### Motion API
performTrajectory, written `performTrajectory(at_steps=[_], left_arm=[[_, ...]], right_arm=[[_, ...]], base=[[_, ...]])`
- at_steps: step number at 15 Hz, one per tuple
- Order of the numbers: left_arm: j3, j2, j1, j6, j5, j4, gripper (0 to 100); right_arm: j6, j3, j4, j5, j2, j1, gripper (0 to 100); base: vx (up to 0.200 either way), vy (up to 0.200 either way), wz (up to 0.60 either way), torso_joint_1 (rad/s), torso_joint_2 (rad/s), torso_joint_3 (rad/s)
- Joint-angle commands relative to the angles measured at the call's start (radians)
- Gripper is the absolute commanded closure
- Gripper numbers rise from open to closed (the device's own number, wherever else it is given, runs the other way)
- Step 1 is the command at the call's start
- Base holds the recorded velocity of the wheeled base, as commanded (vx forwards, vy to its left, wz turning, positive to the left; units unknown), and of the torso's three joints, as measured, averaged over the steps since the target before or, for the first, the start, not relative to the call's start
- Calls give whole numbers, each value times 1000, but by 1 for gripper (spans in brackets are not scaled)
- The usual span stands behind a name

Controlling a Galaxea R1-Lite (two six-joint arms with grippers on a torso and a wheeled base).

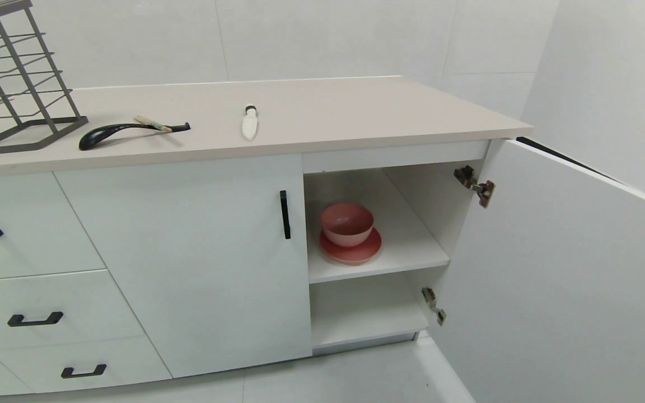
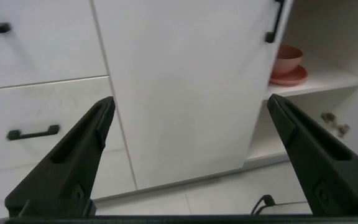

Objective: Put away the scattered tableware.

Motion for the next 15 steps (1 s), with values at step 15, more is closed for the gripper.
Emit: performTrajectory(at_steps=[15], left_arm=[[0, 0, -1, 5, 90, 64, 0]], right_arm=[[3, 0, 0, 0, 3, 0, 0]], base=[[-27, -53, 0, 2, 1, 2]])
